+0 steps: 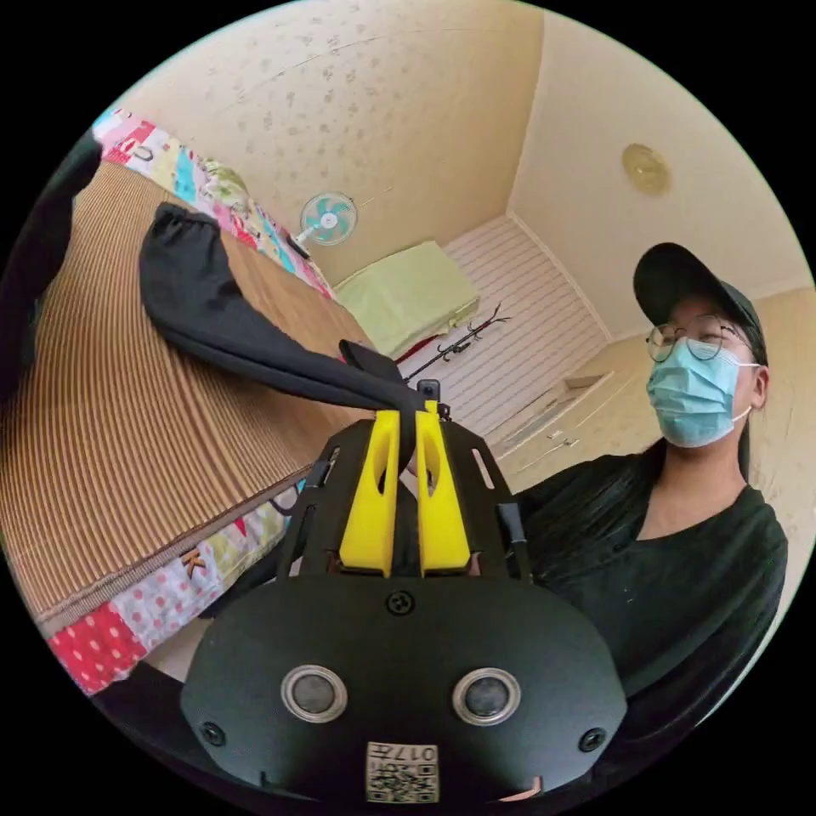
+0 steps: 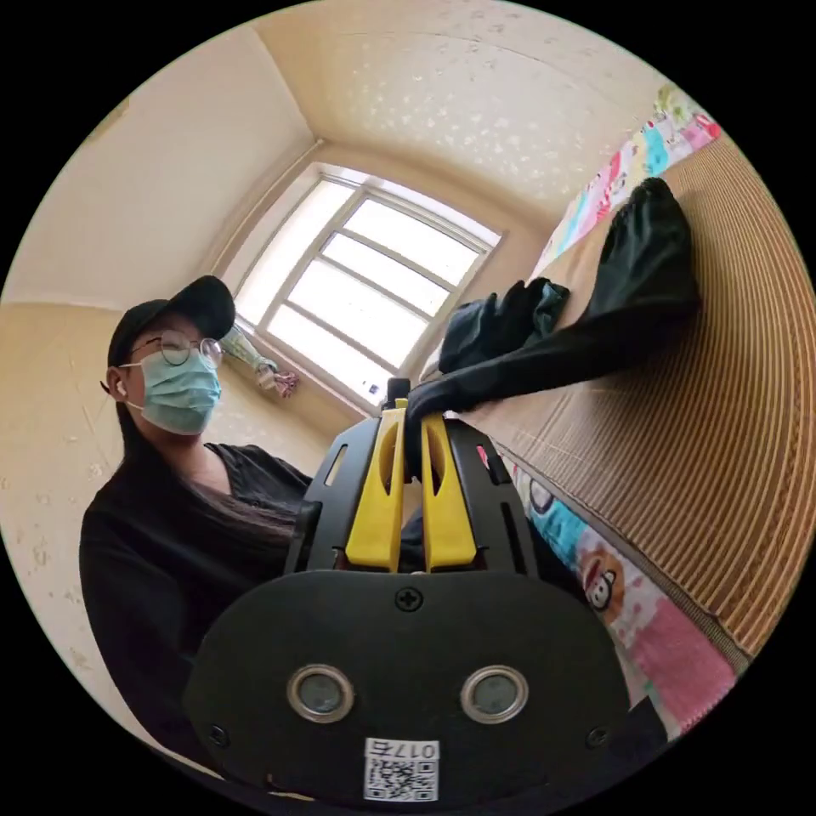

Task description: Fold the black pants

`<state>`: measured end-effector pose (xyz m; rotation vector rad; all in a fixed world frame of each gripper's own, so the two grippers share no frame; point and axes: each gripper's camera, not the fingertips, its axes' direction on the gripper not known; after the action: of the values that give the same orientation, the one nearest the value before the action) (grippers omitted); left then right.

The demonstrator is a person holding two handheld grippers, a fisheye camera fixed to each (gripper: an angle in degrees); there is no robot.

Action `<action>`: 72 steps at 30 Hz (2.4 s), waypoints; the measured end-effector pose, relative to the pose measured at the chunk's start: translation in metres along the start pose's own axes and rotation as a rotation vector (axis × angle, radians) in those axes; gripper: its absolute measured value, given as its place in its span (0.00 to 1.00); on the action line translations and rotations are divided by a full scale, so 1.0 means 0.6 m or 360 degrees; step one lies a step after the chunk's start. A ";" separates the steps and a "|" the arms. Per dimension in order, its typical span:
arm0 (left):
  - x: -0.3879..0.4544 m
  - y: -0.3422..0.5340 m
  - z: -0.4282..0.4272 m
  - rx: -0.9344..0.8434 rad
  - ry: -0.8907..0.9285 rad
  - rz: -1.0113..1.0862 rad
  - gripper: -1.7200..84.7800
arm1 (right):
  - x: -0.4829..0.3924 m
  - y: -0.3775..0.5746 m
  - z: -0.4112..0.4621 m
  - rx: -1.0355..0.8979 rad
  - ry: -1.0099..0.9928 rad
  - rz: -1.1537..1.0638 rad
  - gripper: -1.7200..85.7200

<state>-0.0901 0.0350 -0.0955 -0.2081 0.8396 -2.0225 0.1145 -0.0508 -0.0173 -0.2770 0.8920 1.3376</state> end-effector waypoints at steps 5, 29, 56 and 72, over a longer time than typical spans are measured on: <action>0.220 -0.120 -0.026 0.0107 0.0066 0.0590 0.07 | -0.228 -0.098 -0.026 0.0113 -0.0079 -0.0617 0.04; -0.017 -0.359 0.060 -0.0045 -0.0636 0.0165 0.07 | -0.074 -0.374 -0.037 0.0088 0.1018 -0.0369 0.03; -0.142 0.040 0.198 -0.0453 -0.0877 -0.0647 0.22 | 0.149 0.047 -0.029 -0.0080 0.1216 0.0903 0.23; 0.200 -0.002 -0.094 0.0355 -0.0812 -0.0450 0.13 | 0.026 -0.169 0.189 -0.0281 -0.0104 0.0169 0.11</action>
<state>-0.1848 -0.0335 -0.1578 -0.7128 0.2724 -2.1603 0.2523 0.0078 0.0146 -0.3242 0.7436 1.5184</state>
